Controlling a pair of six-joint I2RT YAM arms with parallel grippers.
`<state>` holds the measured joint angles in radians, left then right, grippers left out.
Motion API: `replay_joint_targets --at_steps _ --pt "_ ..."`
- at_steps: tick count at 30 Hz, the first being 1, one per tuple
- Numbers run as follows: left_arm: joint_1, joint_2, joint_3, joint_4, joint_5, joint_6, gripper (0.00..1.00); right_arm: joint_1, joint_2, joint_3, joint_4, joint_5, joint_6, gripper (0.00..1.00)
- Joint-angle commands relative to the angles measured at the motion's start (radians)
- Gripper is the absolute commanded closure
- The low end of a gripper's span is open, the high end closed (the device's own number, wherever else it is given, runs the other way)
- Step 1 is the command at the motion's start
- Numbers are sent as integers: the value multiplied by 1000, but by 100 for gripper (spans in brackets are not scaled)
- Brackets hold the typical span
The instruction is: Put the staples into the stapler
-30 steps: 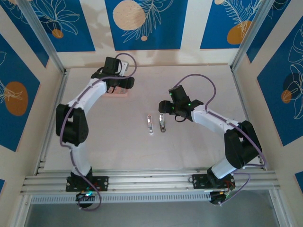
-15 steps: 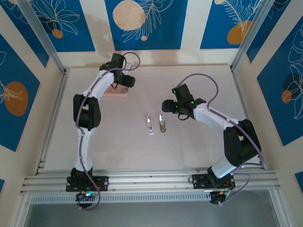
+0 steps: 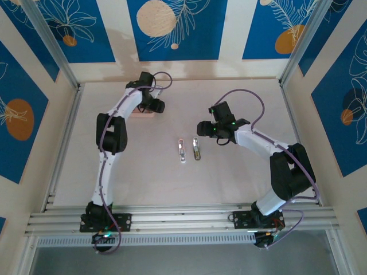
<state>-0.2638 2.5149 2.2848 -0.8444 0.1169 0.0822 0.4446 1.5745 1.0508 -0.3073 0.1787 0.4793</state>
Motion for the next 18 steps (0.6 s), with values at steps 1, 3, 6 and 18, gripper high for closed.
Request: replay_joint_targets --at_steps 1,3,6,18 --pt "11 4 35 -57 64 19 36 -4 2 3 -17 -29 -11 35" --pt "9 -1 35 -74 81 25 38 -4 2 2 -13 -33 -8 35" --pt "6 -16 31 -108 100 31 38 -4 -4 -1 -9 -37 -7 36" --pt "-11 -163 -139 -184 183 89 39 3 -40 -28 19 -42 7 36"
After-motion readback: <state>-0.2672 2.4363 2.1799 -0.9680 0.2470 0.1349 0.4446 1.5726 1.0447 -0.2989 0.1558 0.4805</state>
